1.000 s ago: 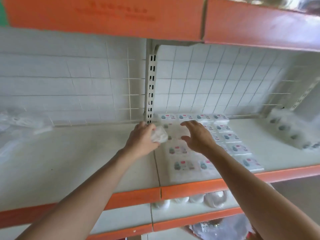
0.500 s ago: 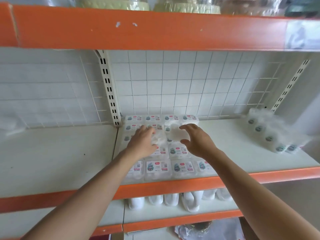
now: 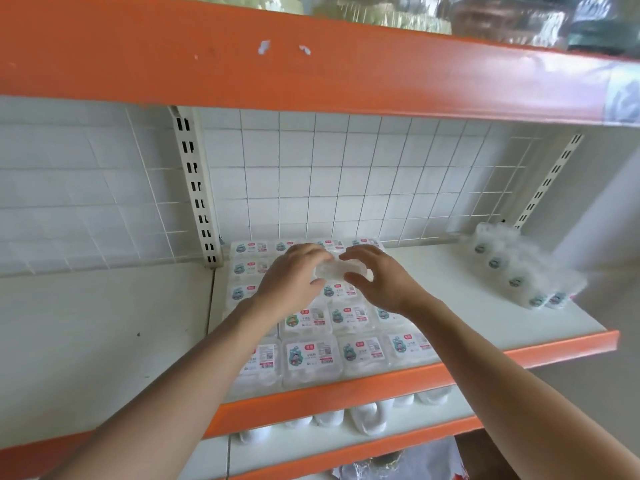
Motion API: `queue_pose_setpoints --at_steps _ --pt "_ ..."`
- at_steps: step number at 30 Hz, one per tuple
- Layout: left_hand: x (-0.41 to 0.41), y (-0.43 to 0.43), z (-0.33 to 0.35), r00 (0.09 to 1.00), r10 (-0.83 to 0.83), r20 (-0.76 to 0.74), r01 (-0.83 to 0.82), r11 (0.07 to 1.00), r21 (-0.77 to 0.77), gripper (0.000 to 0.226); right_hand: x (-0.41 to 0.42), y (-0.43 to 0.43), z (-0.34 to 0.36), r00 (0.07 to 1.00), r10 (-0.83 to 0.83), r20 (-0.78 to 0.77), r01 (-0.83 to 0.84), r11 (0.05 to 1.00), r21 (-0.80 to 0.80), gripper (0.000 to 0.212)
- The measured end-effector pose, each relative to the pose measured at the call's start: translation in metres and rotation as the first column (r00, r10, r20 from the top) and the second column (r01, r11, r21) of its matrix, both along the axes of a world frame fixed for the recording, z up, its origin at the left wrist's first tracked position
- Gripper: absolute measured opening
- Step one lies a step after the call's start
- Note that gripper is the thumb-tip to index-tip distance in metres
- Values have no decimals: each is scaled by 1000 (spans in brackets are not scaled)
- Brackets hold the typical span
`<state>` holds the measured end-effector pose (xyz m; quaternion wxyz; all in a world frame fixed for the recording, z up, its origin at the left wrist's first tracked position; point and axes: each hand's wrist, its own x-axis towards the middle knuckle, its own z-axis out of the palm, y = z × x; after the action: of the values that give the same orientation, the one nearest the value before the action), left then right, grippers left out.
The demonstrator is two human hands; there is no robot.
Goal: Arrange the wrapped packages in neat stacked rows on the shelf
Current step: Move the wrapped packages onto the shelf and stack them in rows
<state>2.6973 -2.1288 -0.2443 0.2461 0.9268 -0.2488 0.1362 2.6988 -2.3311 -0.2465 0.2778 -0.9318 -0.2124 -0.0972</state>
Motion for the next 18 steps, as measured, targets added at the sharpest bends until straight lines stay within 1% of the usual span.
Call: queue_pose_setpoints --at_steps 3,5,8,11,13,15,18 --pt "3 1 -3 999 17 -35 -19 998 -56 36 2 -1 -2 1000 21 -11 -21 999 30 25" --pt "5 1 -3 997 31 -72 -37 997 -73 34 5 -3 1 999 -1 -52 4 999 52 25" --pt "11 -3 0 986 63 -152 -87 983 -162 29 12 -4 7 983 -75 -169 99 986 134 28" --pt "15 -14 3 968 131 -214 -184 950 -253 25 17 -7 7 973 -51 -226 107 963 246 21" --pt "15 -22 4 953 151 -264 -223 937 -269 24 21 -12 8 970 -36 -240 106 952 286 17" --pt "17 -27 6 938 167 -302 -253 928 -273 23 28 -18 8 958 -18 -286 122 929 350 15" --pt "18 -33 5 917 199 -345 -295 921 -252 25 35 -27 6 933 27 -359 129 905 406 19"
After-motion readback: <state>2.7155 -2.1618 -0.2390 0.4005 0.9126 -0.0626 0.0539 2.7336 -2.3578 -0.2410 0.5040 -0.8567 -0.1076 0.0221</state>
